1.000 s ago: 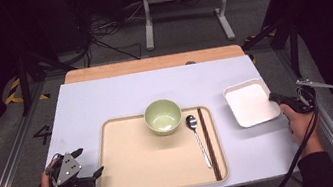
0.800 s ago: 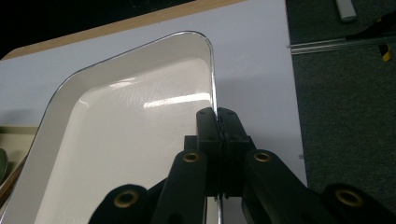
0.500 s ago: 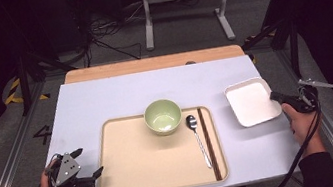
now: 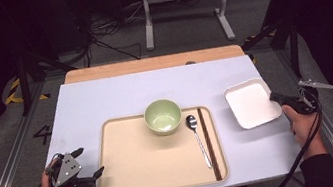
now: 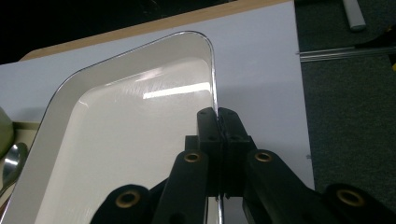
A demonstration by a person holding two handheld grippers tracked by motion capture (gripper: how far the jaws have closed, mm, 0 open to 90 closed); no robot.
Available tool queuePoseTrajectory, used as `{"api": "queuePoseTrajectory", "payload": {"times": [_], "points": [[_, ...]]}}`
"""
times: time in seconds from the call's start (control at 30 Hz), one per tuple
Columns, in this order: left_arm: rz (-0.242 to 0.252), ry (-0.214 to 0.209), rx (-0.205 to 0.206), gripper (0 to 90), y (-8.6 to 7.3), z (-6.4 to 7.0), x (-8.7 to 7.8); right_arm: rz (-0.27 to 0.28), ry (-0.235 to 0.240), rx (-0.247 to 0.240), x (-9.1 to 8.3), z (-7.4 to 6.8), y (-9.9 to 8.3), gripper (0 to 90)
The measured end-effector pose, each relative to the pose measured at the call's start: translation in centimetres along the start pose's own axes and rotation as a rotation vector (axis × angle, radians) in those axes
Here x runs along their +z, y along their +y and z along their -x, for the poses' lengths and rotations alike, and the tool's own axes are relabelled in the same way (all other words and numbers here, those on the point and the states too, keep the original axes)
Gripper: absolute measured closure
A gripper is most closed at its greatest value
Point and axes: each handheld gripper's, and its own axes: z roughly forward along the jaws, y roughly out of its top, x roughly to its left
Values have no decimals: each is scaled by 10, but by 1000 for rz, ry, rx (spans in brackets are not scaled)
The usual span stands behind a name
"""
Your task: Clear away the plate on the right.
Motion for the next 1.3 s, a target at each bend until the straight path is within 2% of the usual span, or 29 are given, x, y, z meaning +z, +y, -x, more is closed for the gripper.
{"api": "queuePoseTrajectory", "payload": {"times": [0.43, 0.57, 0.93, 1.23, 1.3], "points": [[3, 3, -2, 112, 0, 0, -1, 37, 33, -27, -7, -10, 7, 900], [0, 6, -2, 111, 0, 0, -1, 51, 58, -41, -9, -17, 10, 900], [-4, 8, -7, 111, -1, 1, -1, 63, 153, -126, -9, -50, 18, 900], [-6, 10, -6, 111, -1, 1, -1, 48, 222, -173, -4, -78, 20, 900], [-8, 9, -7, 111, -1, 1, -1, 44, 252, -183, -2, -85, 20, 900]]}}
